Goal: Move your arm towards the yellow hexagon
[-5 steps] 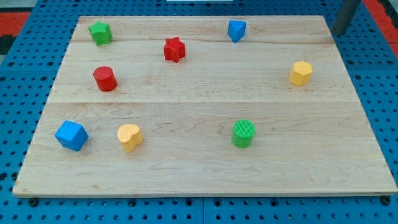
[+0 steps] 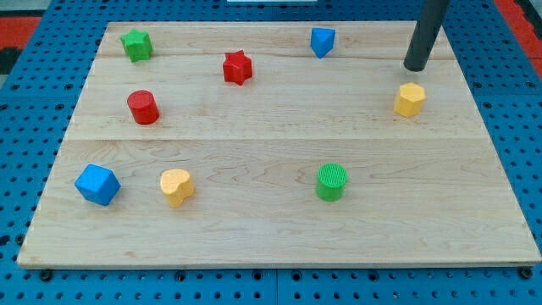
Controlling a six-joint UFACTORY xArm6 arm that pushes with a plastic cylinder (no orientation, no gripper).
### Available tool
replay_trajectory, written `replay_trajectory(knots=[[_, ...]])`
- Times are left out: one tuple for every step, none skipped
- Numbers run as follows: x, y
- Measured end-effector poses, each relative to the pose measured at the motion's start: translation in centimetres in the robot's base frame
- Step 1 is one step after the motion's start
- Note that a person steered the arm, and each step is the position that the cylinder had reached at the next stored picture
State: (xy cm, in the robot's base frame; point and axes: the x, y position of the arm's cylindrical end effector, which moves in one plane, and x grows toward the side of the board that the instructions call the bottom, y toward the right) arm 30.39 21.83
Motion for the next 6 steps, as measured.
replay_trajectory(knots=[[0.0,0.0],[0.0,-1.1],[0.0,-3.6],[0.0,-3.3],[0.1,1.2],[0.3,1.2]])
